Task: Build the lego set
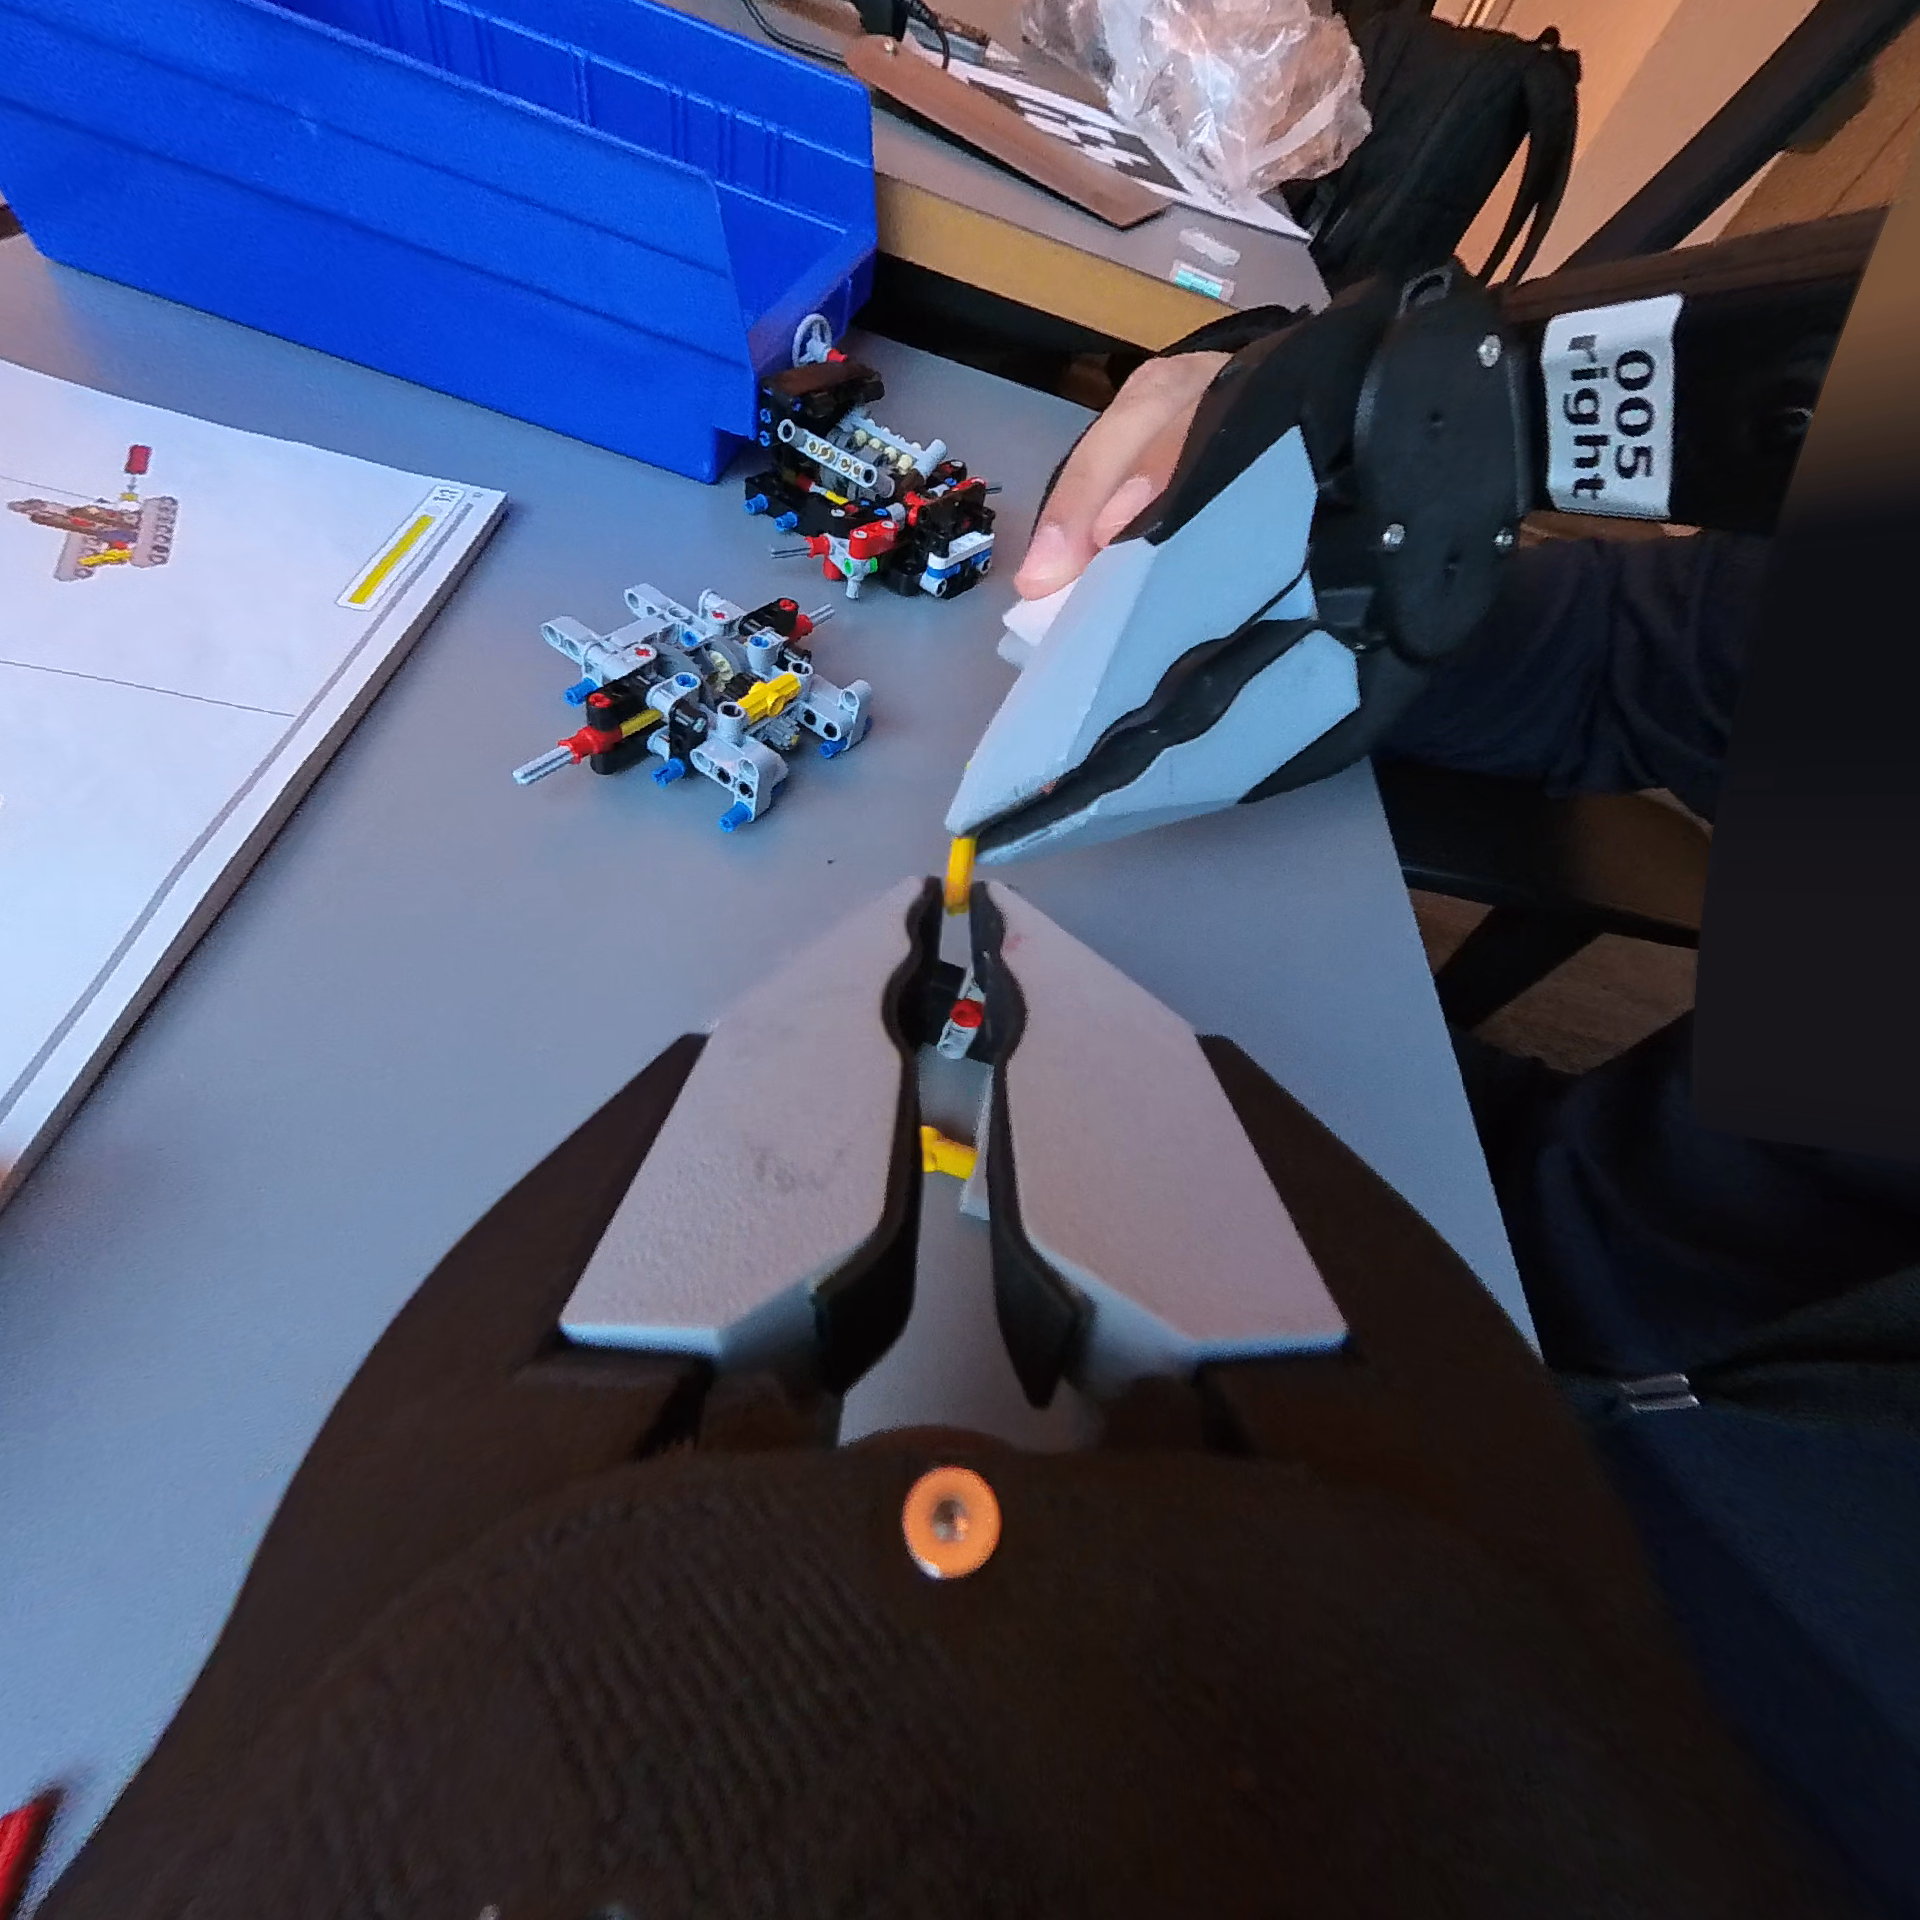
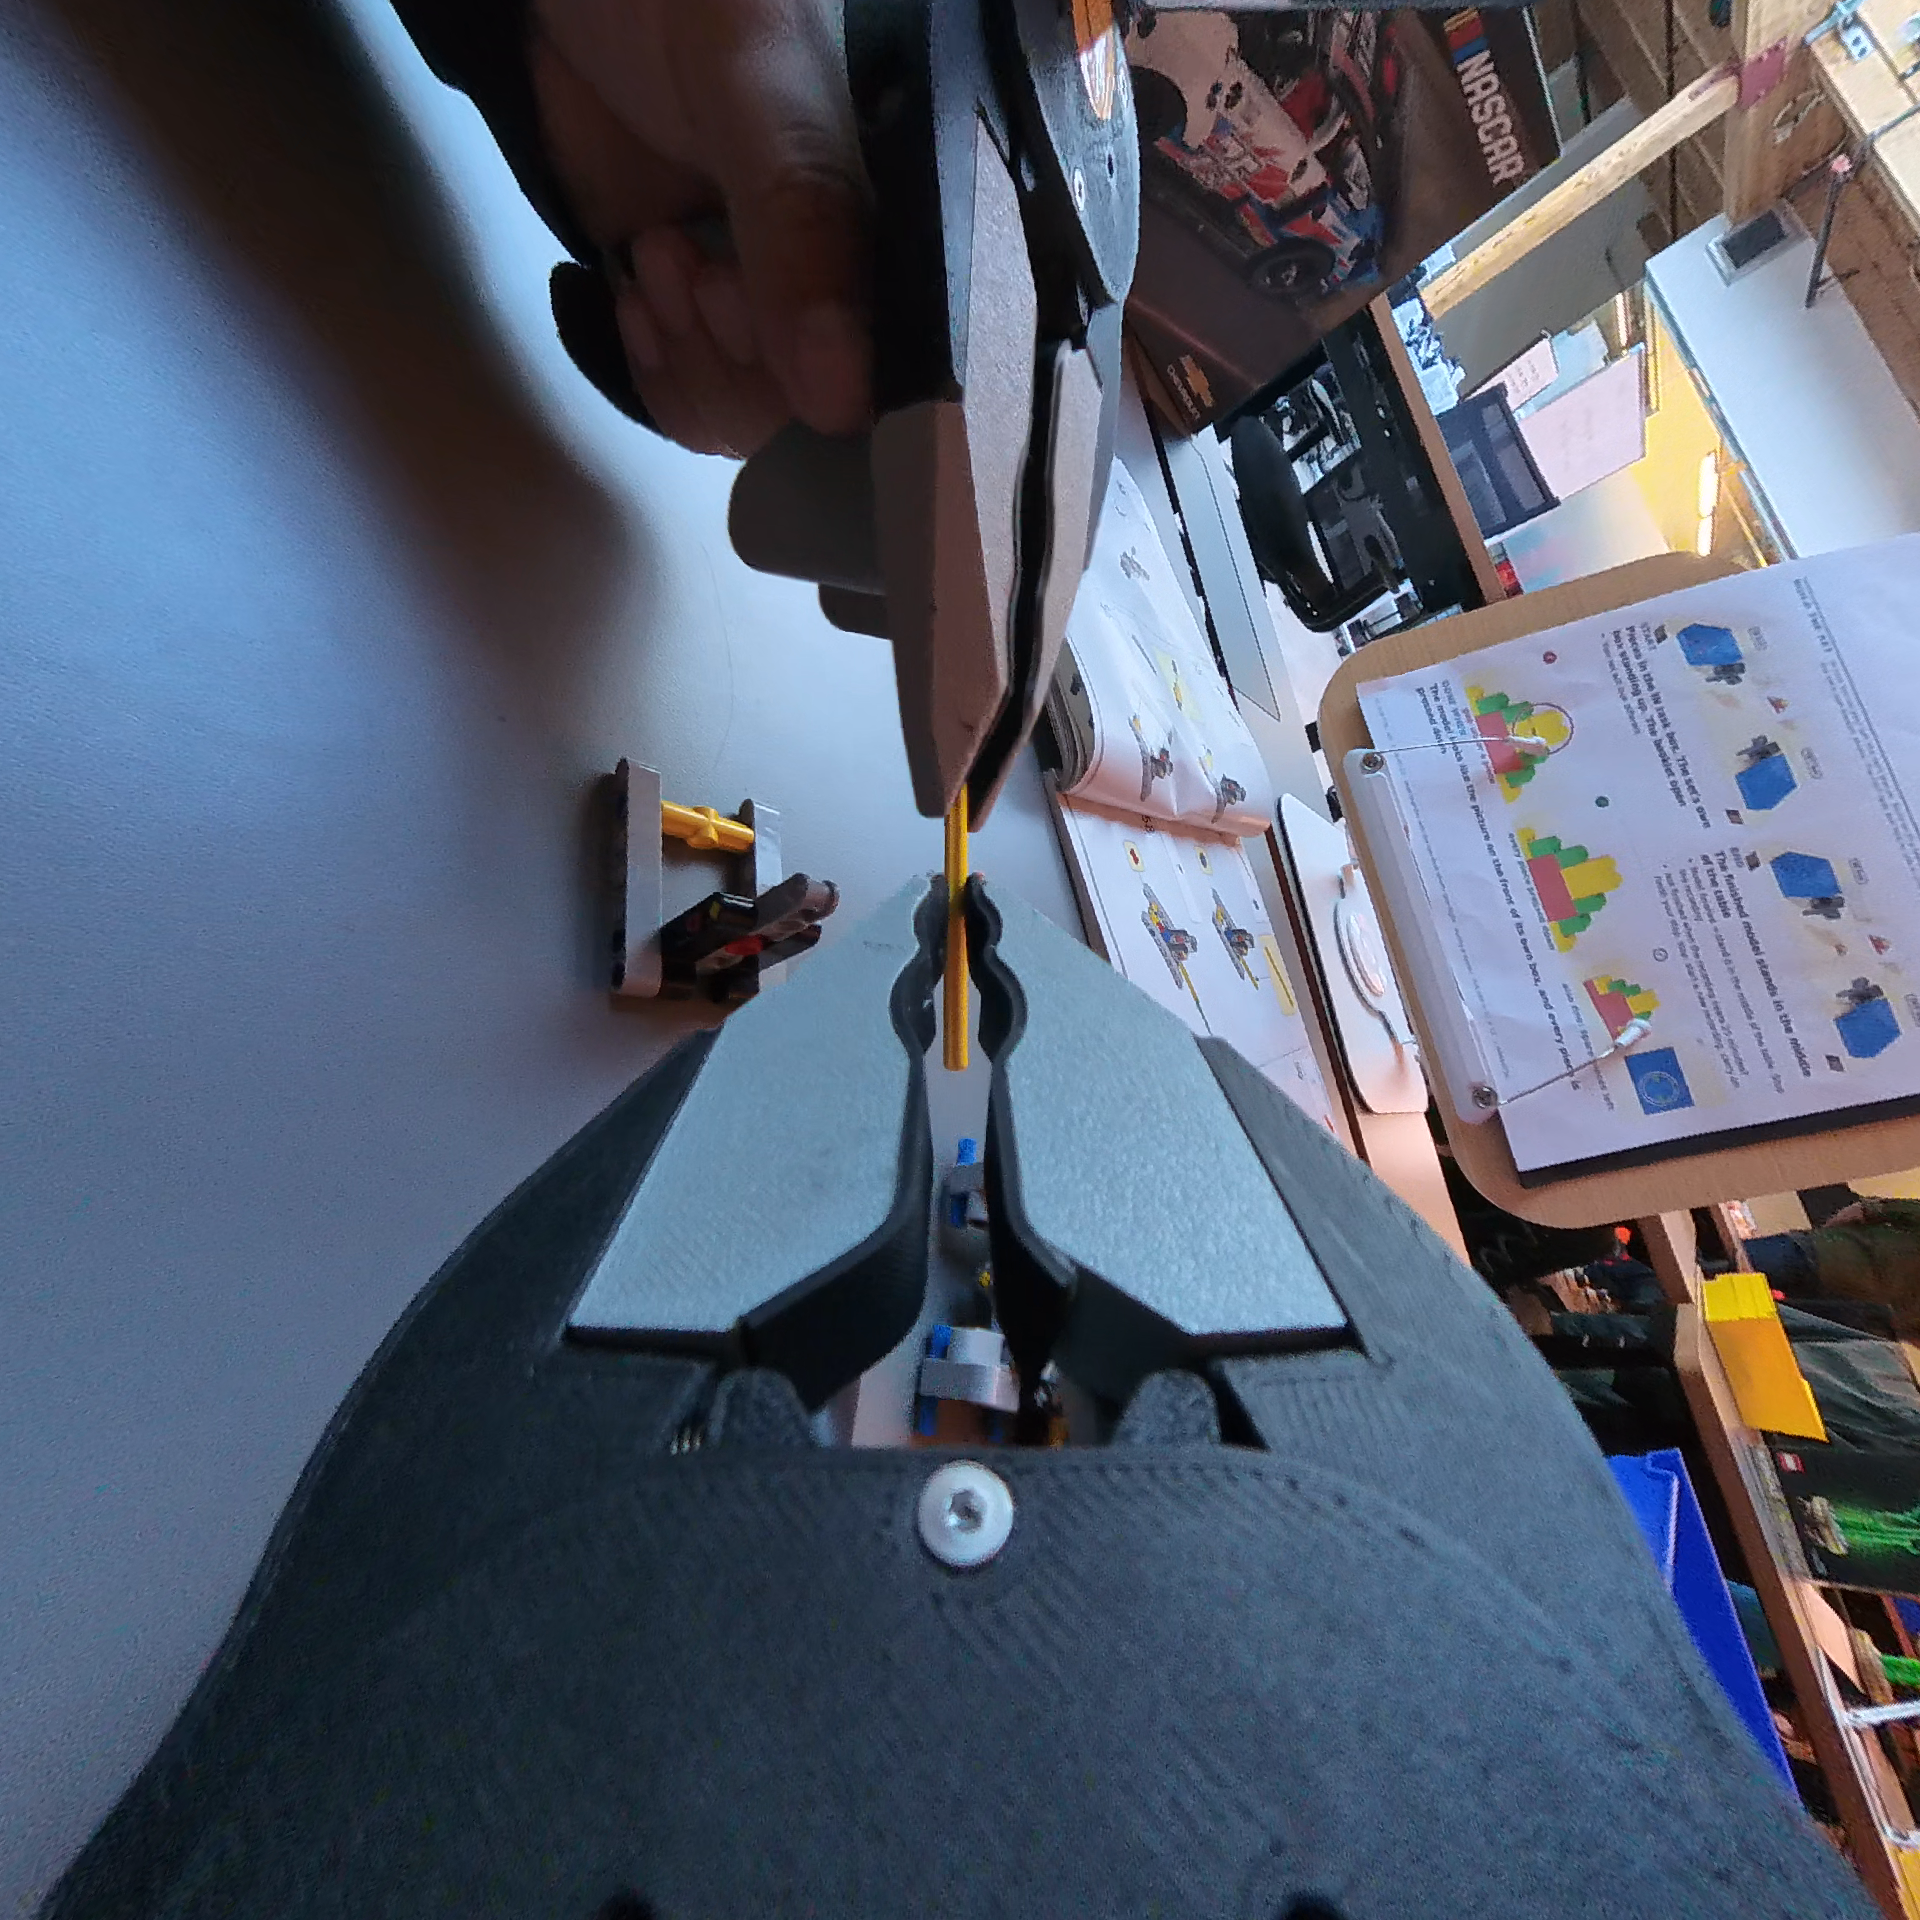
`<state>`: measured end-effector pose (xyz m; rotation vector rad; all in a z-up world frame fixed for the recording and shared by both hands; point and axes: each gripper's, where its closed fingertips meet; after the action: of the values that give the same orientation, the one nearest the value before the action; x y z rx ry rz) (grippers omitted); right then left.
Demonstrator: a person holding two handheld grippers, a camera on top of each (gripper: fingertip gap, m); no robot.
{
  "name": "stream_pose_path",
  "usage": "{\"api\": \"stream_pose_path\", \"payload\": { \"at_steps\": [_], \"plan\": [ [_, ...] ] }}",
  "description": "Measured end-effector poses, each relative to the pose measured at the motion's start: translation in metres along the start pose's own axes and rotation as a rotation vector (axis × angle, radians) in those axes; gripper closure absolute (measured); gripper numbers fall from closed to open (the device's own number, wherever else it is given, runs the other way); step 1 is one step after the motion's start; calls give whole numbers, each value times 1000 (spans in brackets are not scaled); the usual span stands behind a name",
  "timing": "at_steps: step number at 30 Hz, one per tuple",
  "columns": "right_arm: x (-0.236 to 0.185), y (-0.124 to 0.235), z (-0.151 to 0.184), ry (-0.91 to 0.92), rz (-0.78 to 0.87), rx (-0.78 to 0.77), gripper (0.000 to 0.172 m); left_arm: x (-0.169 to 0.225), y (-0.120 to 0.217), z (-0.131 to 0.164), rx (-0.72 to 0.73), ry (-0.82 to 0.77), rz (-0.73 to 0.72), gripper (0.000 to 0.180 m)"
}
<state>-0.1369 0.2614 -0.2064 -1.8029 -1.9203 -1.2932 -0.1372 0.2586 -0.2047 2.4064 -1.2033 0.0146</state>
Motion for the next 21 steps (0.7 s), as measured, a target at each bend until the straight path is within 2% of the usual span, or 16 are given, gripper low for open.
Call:
{"api": "stream_pose_path", "payload": {
  "at_steps": [10,15,21],
  "plan": [
    [-2,-1,2,-63,-52,45,172,1,-2,0,-5,-16,-17,179],
    [-1,6,0,-113,-84,103,172,5,-3,-4,26,56,37,179],
    [0,9,7,-153,-108,102,172,0,-2,-4,37,103,48,179]
  ]
}}
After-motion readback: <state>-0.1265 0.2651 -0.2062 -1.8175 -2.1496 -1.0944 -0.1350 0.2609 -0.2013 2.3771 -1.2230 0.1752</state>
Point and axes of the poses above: each gripper's, where its closed fingertips meet, y back along the fingers, z out of its underside, x = y × z across the jaws, and after that the axes turned 7 degrees about -z, right-handed
